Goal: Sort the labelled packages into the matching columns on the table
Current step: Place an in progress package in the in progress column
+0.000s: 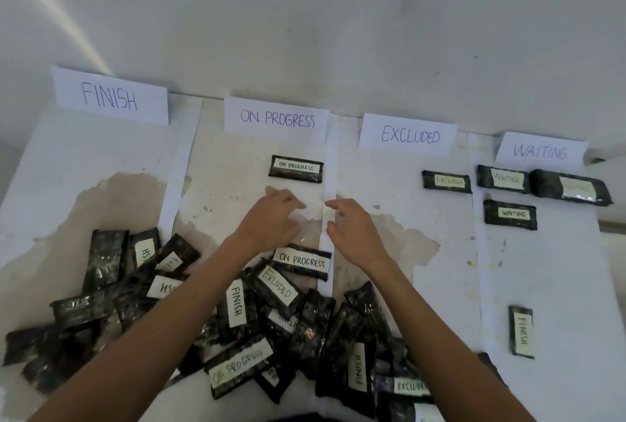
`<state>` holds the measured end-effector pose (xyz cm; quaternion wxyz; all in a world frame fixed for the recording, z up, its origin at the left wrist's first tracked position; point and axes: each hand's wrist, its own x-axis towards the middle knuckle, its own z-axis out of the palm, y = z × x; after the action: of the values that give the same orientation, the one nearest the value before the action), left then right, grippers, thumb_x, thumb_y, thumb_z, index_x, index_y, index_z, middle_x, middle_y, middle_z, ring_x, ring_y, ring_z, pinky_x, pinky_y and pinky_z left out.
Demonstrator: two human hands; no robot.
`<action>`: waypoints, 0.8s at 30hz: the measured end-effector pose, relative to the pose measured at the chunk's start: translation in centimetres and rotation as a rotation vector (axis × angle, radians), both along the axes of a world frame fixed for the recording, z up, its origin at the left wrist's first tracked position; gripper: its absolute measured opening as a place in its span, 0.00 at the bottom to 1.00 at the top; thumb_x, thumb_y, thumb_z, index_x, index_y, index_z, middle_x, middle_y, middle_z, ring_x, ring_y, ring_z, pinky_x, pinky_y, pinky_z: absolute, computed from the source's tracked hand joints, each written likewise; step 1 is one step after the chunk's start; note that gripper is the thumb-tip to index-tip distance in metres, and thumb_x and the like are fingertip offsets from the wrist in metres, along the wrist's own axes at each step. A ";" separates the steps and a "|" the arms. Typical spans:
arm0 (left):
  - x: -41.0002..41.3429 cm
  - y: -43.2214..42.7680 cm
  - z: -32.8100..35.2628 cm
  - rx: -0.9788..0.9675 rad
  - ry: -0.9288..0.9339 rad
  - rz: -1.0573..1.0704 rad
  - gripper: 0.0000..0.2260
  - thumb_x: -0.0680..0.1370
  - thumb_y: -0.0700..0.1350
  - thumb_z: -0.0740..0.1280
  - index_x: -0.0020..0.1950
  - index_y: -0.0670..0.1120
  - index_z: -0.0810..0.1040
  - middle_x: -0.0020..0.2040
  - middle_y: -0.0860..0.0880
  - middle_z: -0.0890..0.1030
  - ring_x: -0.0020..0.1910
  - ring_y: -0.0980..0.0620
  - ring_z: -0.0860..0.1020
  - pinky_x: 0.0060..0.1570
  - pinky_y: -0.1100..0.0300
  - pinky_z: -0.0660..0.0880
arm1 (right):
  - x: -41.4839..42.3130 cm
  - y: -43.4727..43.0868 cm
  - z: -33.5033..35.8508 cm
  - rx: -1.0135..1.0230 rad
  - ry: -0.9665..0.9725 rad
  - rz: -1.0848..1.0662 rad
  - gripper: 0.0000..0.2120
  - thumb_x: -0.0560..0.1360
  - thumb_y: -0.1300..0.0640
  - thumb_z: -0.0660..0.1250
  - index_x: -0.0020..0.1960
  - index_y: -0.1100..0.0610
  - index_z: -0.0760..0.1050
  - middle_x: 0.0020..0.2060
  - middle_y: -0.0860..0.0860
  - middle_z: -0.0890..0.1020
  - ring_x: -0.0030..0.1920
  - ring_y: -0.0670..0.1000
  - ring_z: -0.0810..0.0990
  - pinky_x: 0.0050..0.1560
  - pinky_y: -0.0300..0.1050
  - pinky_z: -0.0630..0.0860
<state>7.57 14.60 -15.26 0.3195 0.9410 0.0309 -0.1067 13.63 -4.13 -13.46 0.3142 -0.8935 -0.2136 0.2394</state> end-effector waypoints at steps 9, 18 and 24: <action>-6.4 -3.6 -1.7 0.165 0.013 -0.129 0.27 0.70 0.49 0.71 0.67 0.45 0.71 0.62 0.48 0.73 0.62 0.47 0.68 0.60 0.50 0.69 | -4.5 -2.6 -4.2 -0.228 -0.284 0.063 0.19 0.76 0.57 0.63 0.66 0.58 0.71 0.69 0.59 0.67 0.70 0.59 0.64 0.71 0.58 0.61; -5.9 -2.4 -1.5 0.229 -0.006 -0.088 0.27 0.69 0.46 0.71 0.66 0.44 0.71 0.58 0.46 0.72 0.58 0.46 0.70 0.57 0.53 0.70 | -4.5 -2.8 -5.8 -0.232 -0.392 0.048 0.16 0.75 0.54 0.60 0.62 0.57 0.73 0.67 0.58 0.70 0.68 0.58 0.65 0.68 0.56 0.62; -5.4 2.3 -0.8 0.270 -0.057 0.084 0.26 0.69 0.42 0.71 0.66 0.44 0.72 0.59 0.46 0.73 0.57 0.46 0.71 0.59 0.52 0.70 | -3.7 -0.5 -6.3 -0.203 -0.461 0.099 0.17 0.75 0.54 0.57 0.60 0.57 0.74 0.65 0.59 0.72 0.67 0.57 0.65 0.67 0.57 0.64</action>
<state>2.17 16.92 -16.09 0.1948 0.9760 0.0755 -0.0611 9.92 -4.62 -19.73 0.1537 -0.9400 -0.2978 0.0645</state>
